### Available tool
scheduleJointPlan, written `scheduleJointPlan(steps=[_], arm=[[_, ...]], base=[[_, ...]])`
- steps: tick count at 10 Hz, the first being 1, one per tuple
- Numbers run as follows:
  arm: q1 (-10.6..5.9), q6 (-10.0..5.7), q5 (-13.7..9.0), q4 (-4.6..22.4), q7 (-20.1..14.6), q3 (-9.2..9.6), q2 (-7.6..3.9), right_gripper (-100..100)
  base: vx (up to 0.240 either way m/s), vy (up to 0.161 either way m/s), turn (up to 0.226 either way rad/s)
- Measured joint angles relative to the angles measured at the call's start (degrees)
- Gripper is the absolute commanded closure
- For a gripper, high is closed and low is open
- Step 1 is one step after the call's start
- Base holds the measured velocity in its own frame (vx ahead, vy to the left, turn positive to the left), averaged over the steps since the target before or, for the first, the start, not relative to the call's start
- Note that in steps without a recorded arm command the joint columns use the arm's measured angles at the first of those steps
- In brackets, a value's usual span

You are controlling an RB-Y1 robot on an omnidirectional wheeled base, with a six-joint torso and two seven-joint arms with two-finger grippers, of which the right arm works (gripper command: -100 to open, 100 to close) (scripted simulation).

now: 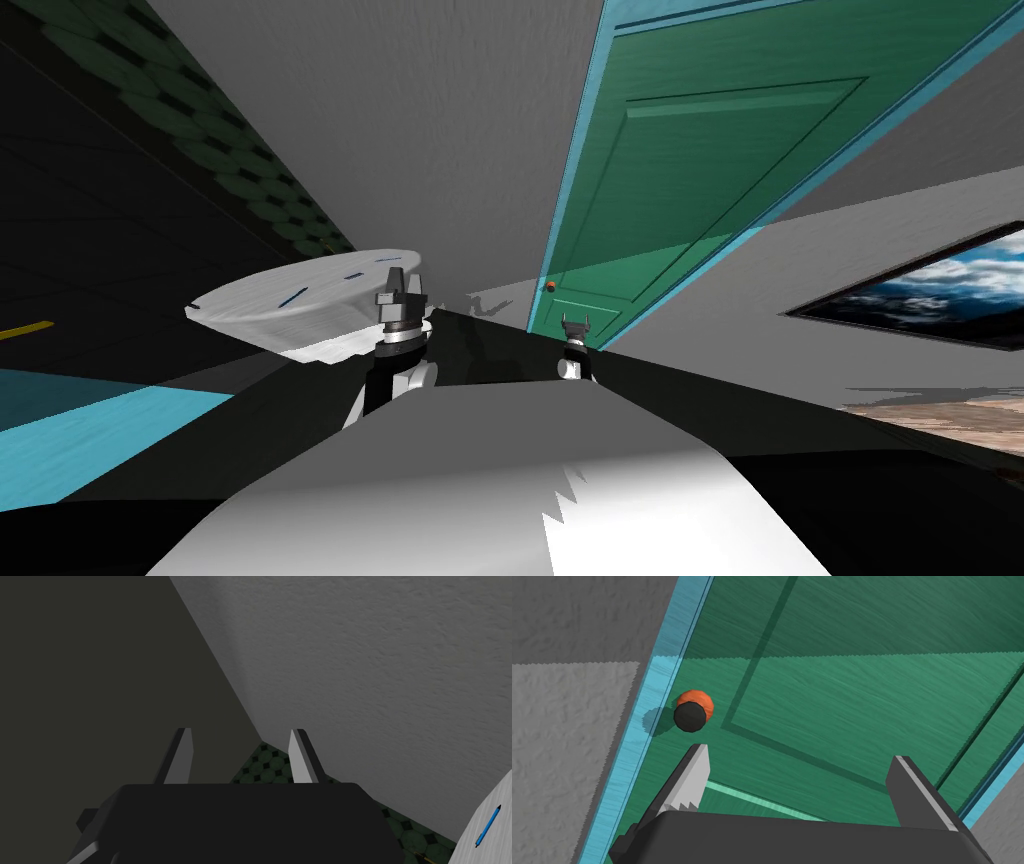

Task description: Pull the door open

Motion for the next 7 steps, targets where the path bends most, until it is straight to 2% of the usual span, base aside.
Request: scheduleJointPlan(steps=[2, 6, 7], arm=[[-0.94, -0.66, -0.8, 2.4, -1.5, -0.11, -0.31, -100], [-2.00, -1.72, -2.6, 6.3, -4.4, -0.15, -0.05, -100], [-2.91, -2.17, -3.2, 8.2, -5.2, -0.24, -0.03, -100]], base=[[0.060, -0.033, 0.115], [0.064, -0.032, 0.107], [0.086, -0.045, 0.137]])
